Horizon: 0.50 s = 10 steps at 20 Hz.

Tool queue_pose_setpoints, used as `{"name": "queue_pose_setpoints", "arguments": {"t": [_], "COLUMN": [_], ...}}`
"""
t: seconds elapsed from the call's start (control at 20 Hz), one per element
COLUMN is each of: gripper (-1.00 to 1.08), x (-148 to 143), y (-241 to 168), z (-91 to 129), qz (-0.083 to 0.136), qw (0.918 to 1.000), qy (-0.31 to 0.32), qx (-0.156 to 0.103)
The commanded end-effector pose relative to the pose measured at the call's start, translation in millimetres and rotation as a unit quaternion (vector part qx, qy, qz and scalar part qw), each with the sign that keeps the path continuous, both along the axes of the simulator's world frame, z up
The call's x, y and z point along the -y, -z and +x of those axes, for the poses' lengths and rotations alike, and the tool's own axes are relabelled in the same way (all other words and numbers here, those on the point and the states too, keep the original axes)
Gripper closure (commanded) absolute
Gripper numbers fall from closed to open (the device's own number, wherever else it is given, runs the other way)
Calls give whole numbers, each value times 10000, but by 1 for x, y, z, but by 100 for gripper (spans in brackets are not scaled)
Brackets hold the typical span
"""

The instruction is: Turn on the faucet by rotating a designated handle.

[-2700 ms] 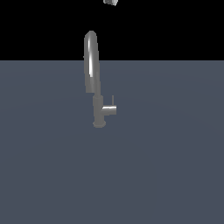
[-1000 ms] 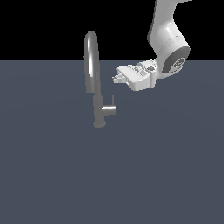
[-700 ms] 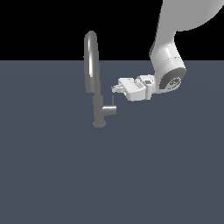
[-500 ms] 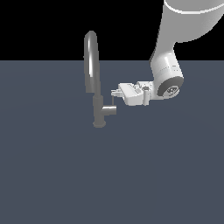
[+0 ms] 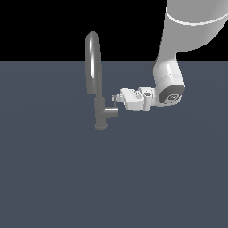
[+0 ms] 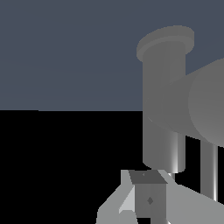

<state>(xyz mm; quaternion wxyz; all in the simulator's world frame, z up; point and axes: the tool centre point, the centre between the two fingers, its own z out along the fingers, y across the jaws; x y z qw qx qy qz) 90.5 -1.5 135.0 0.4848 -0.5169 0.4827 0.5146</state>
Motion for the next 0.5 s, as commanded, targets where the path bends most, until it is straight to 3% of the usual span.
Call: {"name": "queue_pose_setpoints", "arguments": {"t": [0.0, 0.45], "gripper": [108, 108], "x": [0, 1], "y": [-1, -9], "z": [-2, -21], "qz": [0, 1], "qw": [10000, 10000], "qy": [0, 1], "qx": [1, 3]}}
